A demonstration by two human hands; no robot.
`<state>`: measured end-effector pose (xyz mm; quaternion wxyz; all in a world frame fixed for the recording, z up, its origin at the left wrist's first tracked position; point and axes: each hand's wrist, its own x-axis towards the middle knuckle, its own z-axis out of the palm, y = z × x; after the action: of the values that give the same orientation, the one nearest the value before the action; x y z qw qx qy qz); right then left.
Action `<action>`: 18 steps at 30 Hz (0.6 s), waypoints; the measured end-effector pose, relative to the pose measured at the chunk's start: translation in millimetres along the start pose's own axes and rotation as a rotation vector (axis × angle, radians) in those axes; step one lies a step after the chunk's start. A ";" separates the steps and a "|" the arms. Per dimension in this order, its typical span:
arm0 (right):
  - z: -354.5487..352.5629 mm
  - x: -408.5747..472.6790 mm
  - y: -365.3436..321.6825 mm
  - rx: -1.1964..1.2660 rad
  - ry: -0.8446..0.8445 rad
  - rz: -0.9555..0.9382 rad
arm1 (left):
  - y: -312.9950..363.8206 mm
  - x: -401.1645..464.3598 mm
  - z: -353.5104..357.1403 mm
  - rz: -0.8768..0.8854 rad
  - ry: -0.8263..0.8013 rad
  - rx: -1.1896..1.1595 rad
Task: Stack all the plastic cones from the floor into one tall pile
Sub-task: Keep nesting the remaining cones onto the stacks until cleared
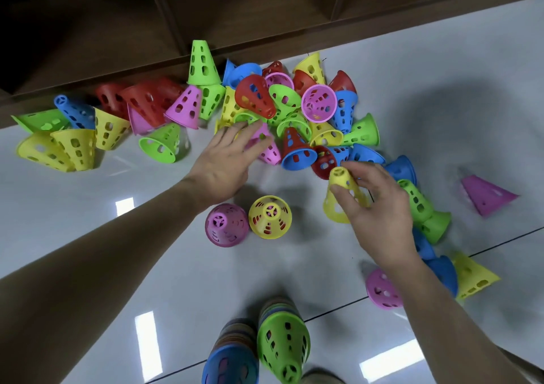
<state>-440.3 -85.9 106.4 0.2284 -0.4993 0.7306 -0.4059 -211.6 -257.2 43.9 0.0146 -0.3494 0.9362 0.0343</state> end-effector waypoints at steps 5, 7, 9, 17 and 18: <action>2.8 -0.5 -44.5 0.462 0.035 -0.017 | -4.4 8.0 6.3 0.037 0.020 0.107; 6.8 -1.1 -57.2 0.559 0.024 -0.057 | -5.3 9.2 4.5 0.039 0.087 0.140; 14.1 -4.2 -64.0 0.521 -0.022 -0.144 | -5.7 11.0 1.4 0.014 0.100 0.195; 55.5 -35.6 -48.4 0.225 -0.150 -0.247 | -25.9 -2.6 -5.4 0.030 0.050 0.365; 59.5 -38.5 -45.6 0.197 -0.160 -0.247 | -29.7 -6.1 -5.7 0.041 0.049 0.362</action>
<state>-356.2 -80.3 107.4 0.2822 -0.5910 0.5999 -0.4595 -187.5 -275.9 48.2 0.0538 -0.3227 0.9341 -0.1430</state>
